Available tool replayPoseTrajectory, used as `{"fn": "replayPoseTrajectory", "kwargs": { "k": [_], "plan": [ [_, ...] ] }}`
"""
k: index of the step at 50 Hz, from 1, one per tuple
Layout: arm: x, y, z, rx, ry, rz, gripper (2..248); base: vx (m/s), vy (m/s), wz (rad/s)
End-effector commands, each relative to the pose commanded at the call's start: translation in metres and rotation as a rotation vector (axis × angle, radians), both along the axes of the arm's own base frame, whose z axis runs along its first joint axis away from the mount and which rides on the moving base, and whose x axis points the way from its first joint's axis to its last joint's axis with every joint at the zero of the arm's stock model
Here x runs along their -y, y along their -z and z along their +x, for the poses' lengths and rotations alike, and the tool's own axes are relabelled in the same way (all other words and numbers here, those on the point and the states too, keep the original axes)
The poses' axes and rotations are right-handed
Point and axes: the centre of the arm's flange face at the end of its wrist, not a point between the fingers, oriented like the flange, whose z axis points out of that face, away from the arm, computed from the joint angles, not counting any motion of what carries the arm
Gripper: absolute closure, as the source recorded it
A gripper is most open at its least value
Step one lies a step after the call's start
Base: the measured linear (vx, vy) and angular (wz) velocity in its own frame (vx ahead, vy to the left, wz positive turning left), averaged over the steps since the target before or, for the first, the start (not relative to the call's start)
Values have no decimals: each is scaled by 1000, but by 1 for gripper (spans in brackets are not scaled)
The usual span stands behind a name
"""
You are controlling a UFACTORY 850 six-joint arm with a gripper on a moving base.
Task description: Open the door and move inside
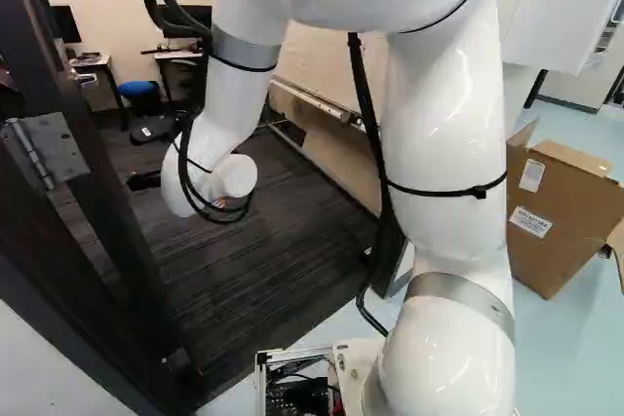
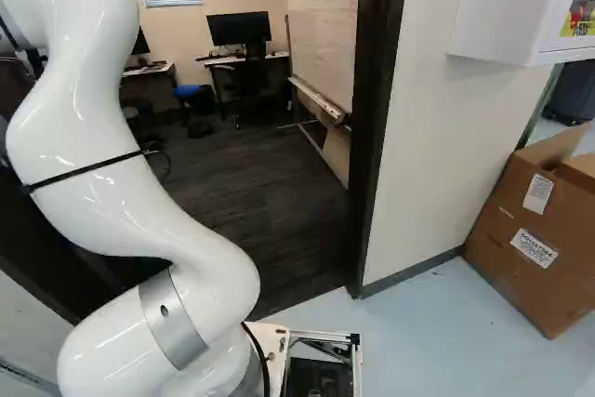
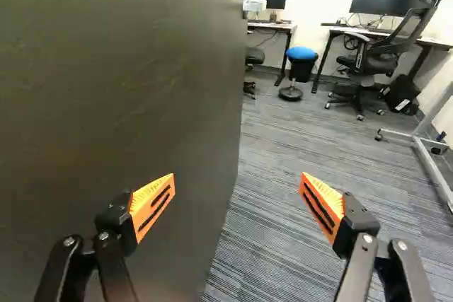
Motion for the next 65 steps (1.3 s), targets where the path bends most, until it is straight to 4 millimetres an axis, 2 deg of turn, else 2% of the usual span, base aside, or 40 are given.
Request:
{"fn": "replayPoseTrajectory", "kwargs": {
  "k": [19, 31, 42, 53, 65],
  "plan": [
    [31, -1, 11, -5, 56, -5, 3, 0, 0, 0],
    [34, -2, 12, -5, 63, -5, 3, 0, 0, 0],
    [46, -3, 14, -6, 84, -5, 3, 0, 0, 0],
    [65, -6, 18, -7, 118, -6, 3, 0, 0, 0],
    [95, -9, 21, -9, 172, -6, 3, 0, 0, 0]
  ]
}}
